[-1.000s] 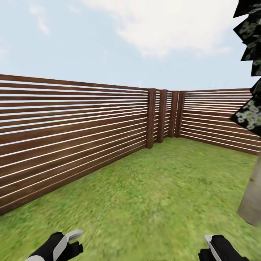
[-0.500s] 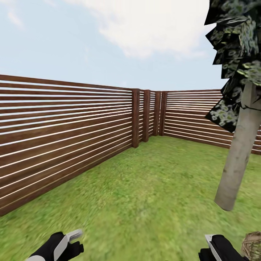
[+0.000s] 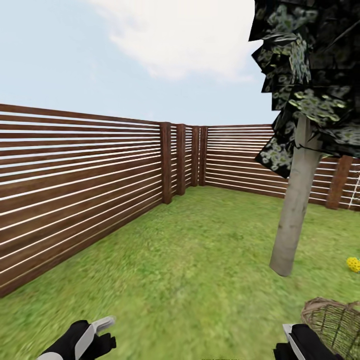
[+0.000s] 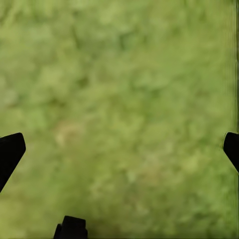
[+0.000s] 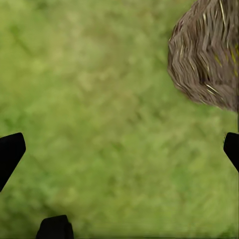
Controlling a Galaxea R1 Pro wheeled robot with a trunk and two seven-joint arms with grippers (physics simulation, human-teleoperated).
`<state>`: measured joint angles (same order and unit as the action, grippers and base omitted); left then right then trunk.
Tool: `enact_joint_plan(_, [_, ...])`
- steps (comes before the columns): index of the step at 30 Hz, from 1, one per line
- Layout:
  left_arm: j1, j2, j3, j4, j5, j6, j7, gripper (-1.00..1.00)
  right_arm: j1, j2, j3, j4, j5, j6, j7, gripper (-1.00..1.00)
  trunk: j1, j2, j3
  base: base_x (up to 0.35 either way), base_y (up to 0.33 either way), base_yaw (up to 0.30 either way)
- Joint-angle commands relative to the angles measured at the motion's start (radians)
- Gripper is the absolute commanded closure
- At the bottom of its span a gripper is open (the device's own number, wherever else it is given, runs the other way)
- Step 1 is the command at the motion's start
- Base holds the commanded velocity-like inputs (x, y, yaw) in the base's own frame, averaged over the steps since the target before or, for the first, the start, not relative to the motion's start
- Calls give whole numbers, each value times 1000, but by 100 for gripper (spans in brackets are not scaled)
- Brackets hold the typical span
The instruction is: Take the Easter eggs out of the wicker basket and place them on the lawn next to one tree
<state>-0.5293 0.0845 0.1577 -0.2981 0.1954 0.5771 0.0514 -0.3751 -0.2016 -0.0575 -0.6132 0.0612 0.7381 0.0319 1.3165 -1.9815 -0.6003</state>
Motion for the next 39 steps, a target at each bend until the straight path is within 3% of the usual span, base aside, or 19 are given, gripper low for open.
enact_joint_plan(1, [0,0,2,-2,10,6,5,-100,-1,1,-2,-1,6,4,3,-100,0,-1,-1,0,0,-285])
enact_joint_plan(9, [0,-2,2,-1,10,6,5,-100,-1,1,-2,0,5,4,3,-100,0,-1,-1,0,0,-285])
enact_joint_plan(17, [0,0,1,17,9,-54,-40,-100,-1,1,-2,0,5,4,3,-100,0,-1,-1,0,0,-285])
enact_joint_plan(39, [0,-1,-1,20,8,-63,-47,-100,-1,-1,-2,0,3,4,5,-100,0,-1,-7,0,0,-263])
